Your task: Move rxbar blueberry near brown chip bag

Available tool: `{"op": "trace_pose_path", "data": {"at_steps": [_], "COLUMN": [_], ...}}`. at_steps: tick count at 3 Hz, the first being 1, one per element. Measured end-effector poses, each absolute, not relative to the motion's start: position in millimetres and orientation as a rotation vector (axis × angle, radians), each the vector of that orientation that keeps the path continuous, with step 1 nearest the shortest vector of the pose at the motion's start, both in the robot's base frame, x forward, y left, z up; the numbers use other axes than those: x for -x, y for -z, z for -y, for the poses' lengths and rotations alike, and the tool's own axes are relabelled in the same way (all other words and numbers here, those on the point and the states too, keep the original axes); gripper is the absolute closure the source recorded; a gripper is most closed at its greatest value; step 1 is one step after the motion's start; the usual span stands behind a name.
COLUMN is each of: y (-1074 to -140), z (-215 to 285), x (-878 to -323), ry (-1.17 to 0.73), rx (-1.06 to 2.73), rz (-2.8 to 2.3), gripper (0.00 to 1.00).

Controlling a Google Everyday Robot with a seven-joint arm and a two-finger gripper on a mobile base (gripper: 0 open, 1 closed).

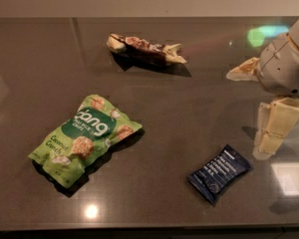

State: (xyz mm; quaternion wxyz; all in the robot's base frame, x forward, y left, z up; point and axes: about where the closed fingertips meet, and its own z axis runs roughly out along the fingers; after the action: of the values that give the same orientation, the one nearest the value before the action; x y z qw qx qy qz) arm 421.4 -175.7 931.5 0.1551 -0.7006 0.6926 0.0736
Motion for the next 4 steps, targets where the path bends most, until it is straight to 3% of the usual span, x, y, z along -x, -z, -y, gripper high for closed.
{"op": "trace_pose_path", "data": {"at_steps": [4], "y": [-850.4], "z": [174.5], "x": [-388.9], "ry": [-0.306], "rx": [2.329], "rz": [-1.499], "gripper": [0.0]}}
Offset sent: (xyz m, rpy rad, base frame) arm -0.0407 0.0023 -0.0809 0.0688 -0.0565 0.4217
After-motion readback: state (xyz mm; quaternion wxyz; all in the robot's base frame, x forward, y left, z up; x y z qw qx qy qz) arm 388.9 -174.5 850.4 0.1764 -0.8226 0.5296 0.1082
